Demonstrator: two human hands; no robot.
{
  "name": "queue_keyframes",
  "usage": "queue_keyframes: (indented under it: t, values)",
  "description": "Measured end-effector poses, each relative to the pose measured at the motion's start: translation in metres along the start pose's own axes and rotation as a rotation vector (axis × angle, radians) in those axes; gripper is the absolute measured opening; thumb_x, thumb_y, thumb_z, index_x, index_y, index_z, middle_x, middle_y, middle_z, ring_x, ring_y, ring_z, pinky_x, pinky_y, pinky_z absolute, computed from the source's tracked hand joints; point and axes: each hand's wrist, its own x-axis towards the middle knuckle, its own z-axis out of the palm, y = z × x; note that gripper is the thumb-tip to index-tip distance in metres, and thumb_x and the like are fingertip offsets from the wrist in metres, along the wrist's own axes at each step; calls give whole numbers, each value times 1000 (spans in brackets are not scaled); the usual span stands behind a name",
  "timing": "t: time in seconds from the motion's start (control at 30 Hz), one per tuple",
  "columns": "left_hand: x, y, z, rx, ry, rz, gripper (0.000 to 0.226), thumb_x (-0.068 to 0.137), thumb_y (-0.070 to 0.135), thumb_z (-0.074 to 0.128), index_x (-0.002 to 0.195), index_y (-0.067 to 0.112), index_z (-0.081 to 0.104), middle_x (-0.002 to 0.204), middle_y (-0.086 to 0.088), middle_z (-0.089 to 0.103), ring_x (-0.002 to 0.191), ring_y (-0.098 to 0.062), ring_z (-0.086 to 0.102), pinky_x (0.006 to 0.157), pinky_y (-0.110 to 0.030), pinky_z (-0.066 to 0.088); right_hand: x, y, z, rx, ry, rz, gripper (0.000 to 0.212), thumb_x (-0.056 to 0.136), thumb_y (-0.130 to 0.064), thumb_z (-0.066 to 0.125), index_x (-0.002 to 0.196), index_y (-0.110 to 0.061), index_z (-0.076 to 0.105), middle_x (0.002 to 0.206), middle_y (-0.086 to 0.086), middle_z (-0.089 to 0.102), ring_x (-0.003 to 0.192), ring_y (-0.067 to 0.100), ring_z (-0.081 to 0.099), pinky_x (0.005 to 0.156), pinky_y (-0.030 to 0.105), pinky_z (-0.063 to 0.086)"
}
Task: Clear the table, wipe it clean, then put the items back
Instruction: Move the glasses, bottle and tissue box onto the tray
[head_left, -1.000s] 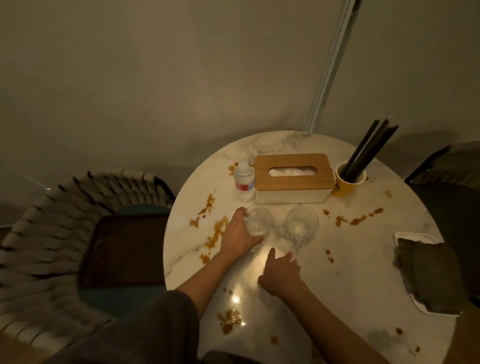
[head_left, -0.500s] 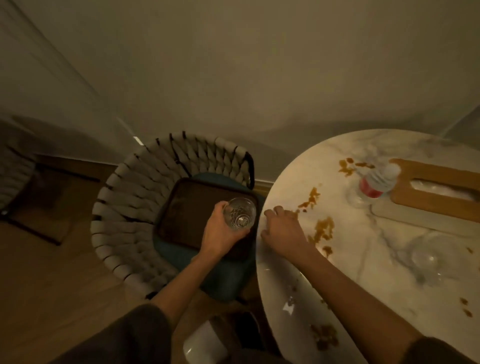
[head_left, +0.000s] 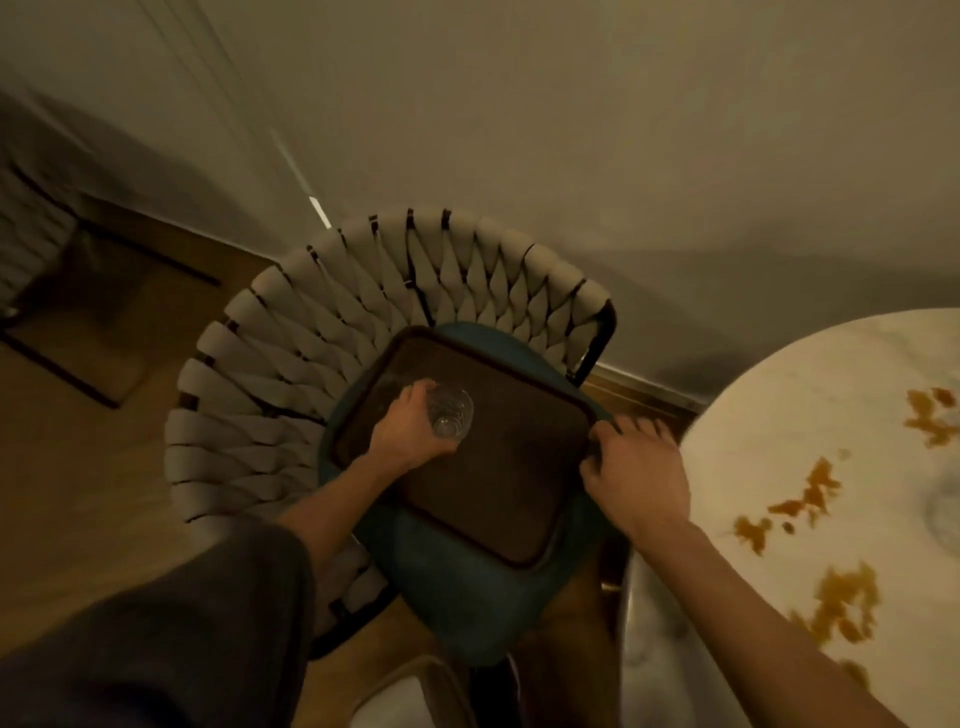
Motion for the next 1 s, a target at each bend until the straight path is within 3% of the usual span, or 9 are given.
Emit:
queue_keyframes:
  t: [0.23, 0.47, 0.77, 0.93, 1.0]
  values:
    - [69, -23, 17, 210, 12, -30, 95, 65, 43, 82, 143, 19, 32, 139, -9, 37, 130, -31, 37, 99, -49, 44, 0, -2, -1, 3, 4, 29, 27, 88, -38, 51, 107, -24, 65, 103, 0, 66, 102, 23, 57, 96, 36, 41]
    - [103, 7, 38, 191, 28, 46, 96, 65, 40, 83, 144, 19, 32, 137, -9, 37, 125, -31, 41, 94, -49, 46, 1, -3, -3, 1, -17, 30, 26, 90, -37, 48, 107, -24, 62, 104, -1, 65, 102, 22, 56, 93, 36, 40]
    - [100, 63, 80, 210, -46, 125, 93, 66, 24, 84, 142, 16, 30, 138, -11, 36, 126, -31, 41, 95, -46, 47, 1, -4, -3, 35, -24, 25, 25, 92, -36, 48, 109, -23, 60, 104, 0, 64, 102, 21, 55, 94, 36, 39]
    - [91, 69, 75, 201, -106, 87, 111, 65, 29, 86, 150, 19, 16, 149, -11, 25, 136, -33, 29, 105, -53, 38, 0, -4, -2, 79, 9, 20, 24, 91, -35, 48, 107, -22, 62, 100, 1, 65, 99, 22, 56, 93, 36, 40]
    - [77, 76, 67, 171, -56, 151, 104, 70, 29, 82, 151, 19, 16, 151, -10, 24, 136, -33, 27, 106, -55, 35, -1, -4, -3, 112, 28, 22, 23, 92, -36, 46, 104, -23, 61, 97, -1, 65, 97, 20, 55, 90, 35, 40]
